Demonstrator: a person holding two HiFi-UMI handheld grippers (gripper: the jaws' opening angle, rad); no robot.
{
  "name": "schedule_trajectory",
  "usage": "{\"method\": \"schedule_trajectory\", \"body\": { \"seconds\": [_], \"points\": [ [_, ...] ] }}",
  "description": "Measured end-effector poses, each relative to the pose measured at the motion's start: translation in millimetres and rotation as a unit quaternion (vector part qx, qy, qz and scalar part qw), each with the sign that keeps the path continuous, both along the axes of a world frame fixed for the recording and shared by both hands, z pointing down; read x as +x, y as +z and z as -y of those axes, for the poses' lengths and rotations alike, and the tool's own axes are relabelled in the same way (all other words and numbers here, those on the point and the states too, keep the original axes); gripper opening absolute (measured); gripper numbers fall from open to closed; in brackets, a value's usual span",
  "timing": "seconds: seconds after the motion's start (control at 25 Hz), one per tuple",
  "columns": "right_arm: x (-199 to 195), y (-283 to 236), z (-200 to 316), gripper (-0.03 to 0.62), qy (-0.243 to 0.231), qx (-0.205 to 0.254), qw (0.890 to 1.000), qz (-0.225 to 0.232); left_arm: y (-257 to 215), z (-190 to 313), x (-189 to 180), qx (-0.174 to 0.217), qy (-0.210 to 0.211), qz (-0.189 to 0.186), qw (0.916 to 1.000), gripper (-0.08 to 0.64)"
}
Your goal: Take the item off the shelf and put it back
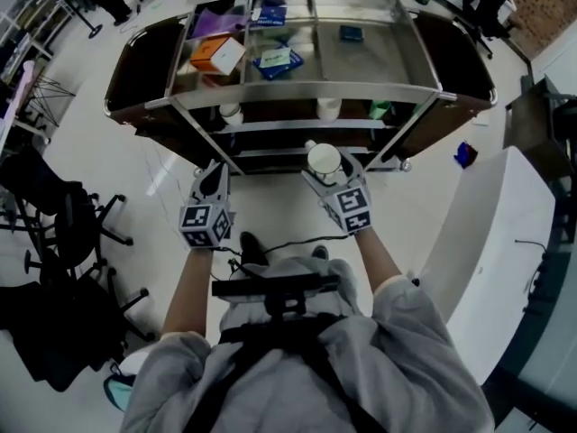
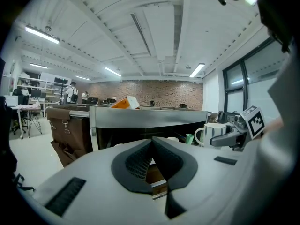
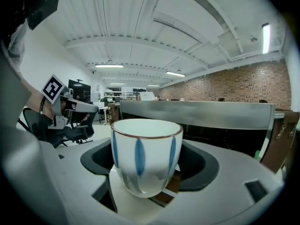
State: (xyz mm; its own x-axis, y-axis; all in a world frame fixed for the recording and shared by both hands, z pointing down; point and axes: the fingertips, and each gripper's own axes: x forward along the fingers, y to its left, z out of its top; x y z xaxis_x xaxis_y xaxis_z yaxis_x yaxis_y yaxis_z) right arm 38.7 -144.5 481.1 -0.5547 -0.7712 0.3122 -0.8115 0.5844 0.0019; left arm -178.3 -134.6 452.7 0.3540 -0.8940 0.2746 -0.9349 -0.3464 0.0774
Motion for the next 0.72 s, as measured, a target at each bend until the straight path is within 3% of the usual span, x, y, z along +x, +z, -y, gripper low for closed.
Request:
{"method": "schedule_trajectory", "body": {
  "seconds": [0.72],
  "points": [
    [26.9, 11.5, -15.7, 0.403, 0.018, -0.011, 1.000, -0.008, 5.7, -12.8, -1.0, 0.010, -0.005, 0.018, 0.9998, 0.005]
  ]
}}
